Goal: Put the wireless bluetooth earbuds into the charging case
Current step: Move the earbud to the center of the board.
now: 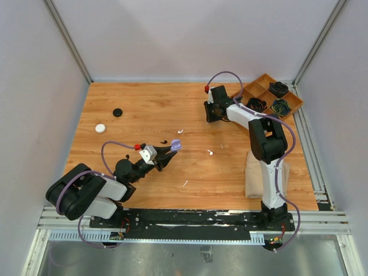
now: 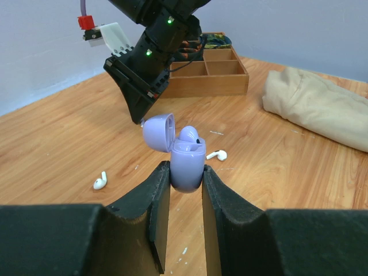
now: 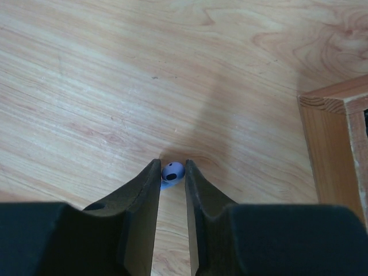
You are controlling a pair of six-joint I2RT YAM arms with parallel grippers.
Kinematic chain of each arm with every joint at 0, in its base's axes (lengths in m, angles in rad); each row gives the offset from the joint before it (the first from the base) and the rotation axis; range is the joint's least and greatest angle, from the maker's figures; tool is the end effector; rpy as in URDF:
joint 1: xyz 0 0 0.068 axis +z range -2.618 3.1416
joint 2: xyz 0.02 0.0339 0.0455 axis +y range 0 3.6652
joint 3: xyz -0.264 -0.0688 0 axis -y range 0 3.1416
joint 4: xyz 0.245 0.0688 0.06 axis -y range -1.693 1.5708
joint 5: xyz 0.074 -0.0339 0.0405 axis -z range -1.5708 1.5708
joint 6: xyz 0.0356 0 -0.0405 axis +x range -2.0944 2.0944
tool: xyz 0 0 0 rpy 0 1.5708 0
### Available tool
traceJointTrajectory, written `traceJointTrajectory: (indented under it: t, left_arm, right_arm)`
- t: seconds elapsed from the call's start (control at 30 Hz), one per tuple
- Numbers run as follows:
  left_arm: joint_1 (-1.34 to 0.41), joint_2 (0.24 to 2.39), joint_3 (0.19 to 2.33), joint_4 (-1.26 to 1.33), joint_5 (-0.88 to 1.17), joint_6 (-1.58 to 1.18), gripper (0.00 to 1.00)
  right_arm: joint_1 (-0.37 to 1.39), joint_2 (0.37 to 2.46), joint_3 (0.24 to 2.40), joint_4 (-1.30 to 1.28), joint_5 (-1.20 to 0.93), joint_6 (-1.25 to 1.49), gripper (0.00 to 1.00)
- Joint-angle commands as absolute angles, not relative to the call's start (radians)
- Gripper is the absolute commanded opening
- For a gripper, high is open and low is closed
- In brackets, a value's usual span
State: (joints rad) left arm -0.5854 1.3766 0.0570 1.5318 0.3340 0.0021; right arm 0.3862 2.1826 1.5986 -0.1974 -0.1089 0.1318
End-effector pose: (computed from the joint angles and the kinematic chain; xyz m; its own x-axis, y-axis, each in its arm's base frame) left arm 0.1547 -0.1165 0.1728 0.1772 -0.1151 -0.9774 0.7887 0.6106 0.0711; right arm 0.4495 0.1869 0.1675 -0.7053 -0.1458 -0.6937 -0.3563 0.9189 0.1692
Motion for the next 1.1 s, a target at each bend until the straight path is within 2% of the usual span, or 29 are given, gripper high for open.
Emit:
traceJointTrajectory:
  t: [0.0,0.2,0.53,0.87,1.07]
  left_arm:
    - [-0.582,1.374,0.051,1.782,0.336,0.028,0.00]
    - [-0.582,1.363,0.048,1.782,0.338,0.028,0.00]
    - [-0.581,1.342,0.043,1.782,0.379,0.024,0.00]
    - [-0.581,1.318,0.037,1.781,0.400,0.033,0.00]
    - [-0.582,1.317,0.035,1.779,0.399,0.037,0.00]
  right_arm:
    - [0.377,2.174,1.586,-0.303,-0.121,0.139,0.23]
    - [0.379,2.077,1.494,-0.361,-0.108,0.100,0.18]
    - [0.410,1.960,1.427,-0.605,-0.028,-0.036,0.17]
    - [0.464,2.028,1.447,-0.809,0.040,-0.203,0.18]
    - [0.504,2.061,1.455,-0.858,0.044,-0.283,0.22]
